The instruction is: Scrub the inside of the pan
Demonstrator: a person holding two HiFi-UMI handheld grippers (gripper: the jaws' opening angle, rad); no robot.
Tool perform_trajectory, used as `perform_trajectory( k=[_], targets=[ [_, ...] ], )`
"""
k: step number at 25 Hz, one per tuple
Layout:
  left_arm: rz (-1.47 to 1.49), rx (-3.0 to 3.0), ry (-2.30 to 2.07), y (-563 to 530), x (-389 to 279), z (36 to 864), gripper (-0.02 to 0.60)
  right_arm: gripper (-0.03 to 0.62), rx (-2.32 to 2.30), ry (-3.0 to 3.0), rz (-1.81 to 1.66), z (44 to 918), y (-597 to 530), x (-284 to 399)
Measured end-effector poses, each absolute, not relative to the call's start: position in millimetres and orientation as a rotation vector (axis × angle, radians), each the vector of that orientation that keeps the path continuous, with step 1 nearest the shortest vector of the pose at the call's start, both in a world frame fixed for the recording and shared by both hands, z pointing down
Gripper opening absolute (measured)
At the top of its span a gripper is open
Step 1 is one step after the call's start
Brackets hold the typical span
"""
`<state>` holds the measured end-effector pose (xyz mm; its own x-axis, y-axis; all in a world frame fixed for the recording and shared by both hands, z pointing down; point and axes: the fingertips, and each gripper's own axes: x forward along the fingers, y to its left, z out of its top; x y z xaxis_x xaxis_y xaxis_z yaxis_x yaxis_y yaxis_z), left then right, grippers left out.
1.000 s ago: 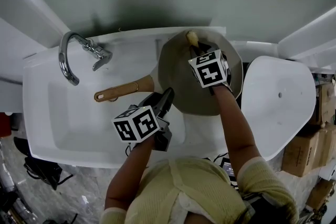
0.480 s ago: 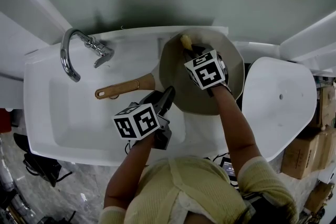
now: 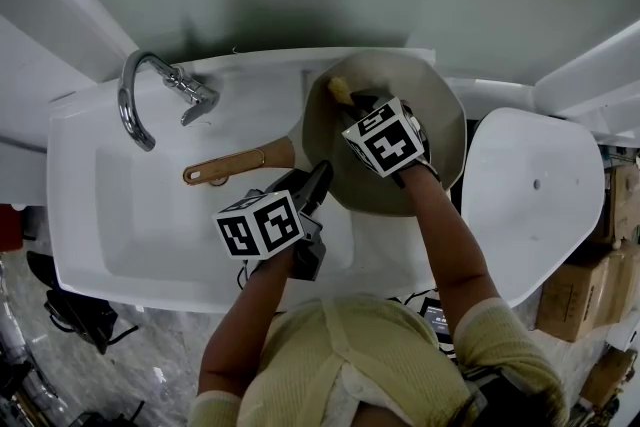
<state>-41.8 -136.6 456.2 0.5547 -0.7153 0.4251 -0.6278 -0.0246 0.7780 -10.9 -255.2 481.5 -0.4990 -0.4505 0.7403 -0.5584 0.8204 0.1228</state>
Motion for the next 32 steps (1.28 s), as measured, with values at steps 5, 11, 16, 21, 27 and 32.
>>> perform_trajectory(
  k=[5, 11, 16, 21, 27, 32],
  targets=[
    [-0.093, 1.706, -1.137, -137, -43, 459, 0.193, 0.083, 0.662, -2.186, 0.149, 483, -243, -20],
    [-0.082, 1.7, -1.143, -136, -45, 461, 0.193, 0.083, 0.567, -2.204, 0.128, 482, -226, -27],
    [-0.08, 1.7, -1.147, -136, -46, 462, 0.193, 0.083, 0.493, -2.212, 0.115, 483, -214, -30],
    [-0.078, 1.706, -1.152, -137, -48, 463, 0.193, 0.083, 0.424, -2.191, 0.12, 485, -200, -30],
    [-0.073, 1.707, -1.153, -137, -48, 463, 0.193, 0.083, 0.36, -2.175, 0.091, 486, -190, -29],
    [-0.07, 1.715, -1.153, -137, -47, 463, 0.193, 0.083, 0.299, -2.158, 0.066, 488, -179, -28]
  ],
)
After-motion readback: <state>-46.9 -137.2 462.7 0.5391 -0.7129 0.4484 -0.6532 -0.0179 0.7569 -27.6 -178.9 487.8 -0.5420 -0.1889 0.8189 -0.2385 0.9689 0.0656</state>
